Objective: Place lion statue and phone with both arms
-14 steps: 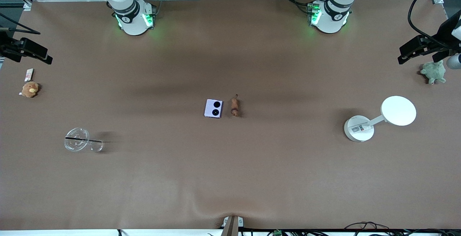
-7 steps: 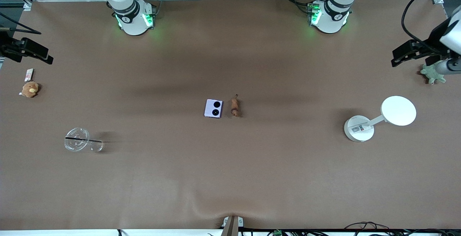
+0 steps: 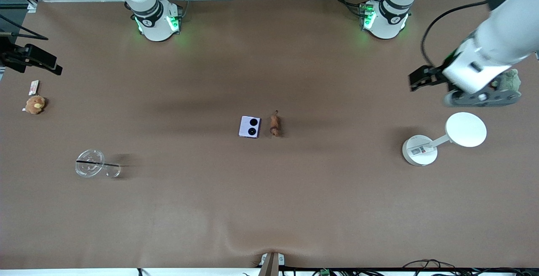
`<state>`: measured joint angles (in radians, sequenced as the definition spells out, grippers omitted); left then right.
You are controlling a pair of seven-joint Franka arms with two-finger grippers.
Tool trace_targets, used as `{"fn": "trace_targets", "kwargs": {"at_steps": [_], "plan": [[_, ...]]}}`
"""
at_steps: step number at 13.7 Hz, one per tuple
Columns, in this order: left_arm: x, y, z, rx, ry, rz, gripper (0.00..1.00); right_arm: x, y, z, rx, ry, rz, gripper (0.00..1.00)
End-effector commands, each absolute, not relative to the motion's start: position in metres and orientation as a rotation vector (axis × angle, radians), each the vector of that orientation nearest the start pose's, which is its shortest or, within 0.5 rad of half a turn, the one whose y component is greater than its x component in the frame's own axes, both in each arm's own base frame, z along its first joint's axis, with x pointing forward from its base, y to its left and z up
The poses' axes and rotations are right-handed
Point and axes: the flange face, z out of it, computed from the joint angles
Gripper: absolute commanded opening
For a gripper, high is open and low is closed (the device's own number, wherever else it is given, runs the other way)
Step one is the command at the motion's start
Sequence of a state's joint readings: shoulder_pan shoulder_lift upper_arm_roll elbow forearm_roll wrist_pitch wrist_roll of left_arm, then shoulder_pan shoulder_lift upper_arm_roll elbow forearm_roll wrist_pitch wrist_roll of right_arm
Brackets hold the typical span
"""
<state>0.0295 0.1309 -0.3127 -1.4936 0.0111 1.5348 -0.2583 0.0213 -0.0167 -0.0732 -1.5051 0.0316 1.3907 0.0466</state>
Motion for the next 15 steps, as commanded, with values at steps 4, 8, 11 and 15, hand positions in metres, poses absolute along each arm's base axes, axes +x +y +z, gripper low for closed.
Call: {"fn": "trace_targets", "kwargs": {"at_steps": [4,8,11,15], "plan": [[0.584,-0.228,0.533,-3.182,0.061,0.141,1.0,0.526,-0.022,0.649,-3.112,0.129,0.165,1.0],[0.585,-0.287,0.485,-3.198,0.03,0.165,1.0,0.528,-0.022,0.647,-3.11,0.129,0.16,1.0],[0.581,-0.334,0.444,-3.174,0.021,0.136,1.0,0.528,-0.017,0.646,-3.111,0.115,0.165,1.0],[0.564,-0.409,0.387,-3.208,-0.083,0.093,1.0,0.528,-0.013,0.646,-3.114,0.099,0.177,1.0]]}}
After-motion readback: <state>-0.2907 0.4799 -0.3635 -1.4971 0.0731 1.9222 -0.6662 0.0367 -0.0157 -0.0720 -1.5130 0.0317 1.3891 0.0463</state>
